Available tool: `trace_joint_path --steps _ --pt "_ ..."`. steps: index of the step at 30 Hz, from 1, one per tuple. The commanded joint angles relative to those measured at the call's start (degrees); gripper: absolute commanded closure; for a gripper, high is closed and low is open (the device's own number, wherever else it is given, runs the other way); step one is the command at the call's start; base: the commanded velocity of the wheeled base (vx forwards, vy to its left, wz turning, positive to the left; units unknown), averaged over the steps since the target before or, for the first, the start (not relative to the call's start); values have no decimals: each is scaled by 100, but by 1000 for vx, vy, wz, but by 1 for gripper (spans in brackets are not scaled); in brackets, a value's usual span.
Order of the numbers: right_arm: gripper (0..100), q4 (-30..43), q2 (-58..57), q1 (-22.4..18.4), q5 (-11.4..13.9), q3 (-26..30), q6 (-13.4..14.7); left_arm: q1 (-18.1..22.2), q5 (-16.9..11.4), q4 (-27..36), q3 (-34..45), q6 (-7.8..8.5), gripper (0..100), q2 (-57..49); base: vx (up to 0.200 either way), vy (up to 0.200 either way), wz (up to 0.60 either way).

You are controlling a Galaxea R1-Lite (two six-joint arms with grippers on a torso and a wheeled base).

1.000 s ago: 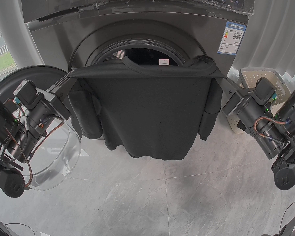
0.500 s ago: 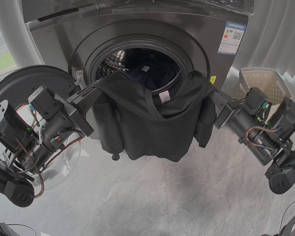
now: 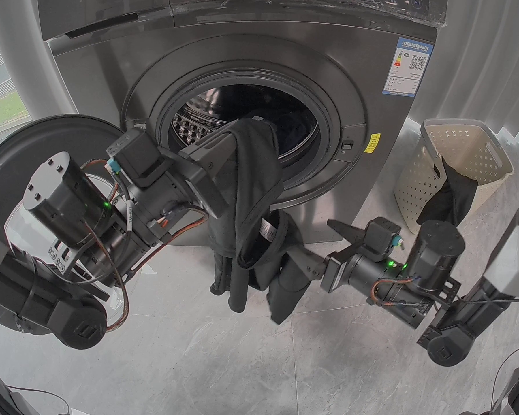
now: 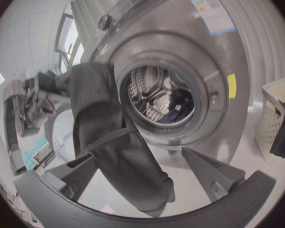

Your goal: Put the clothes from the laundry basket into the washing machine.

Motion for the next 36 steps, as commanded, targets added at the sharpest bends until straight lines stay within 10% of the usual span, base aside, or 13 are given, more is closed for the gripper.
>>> trace_joint_path --steps 1,36 --pt "0 6 855 59 22 -127 -29 -216 7 -21 -138 -2 100 137 0 0 0" --pt "0 -3 2402 -345 4 -2289 -90 -409 -54 -109 -67 24 100 -65 0 0 0"
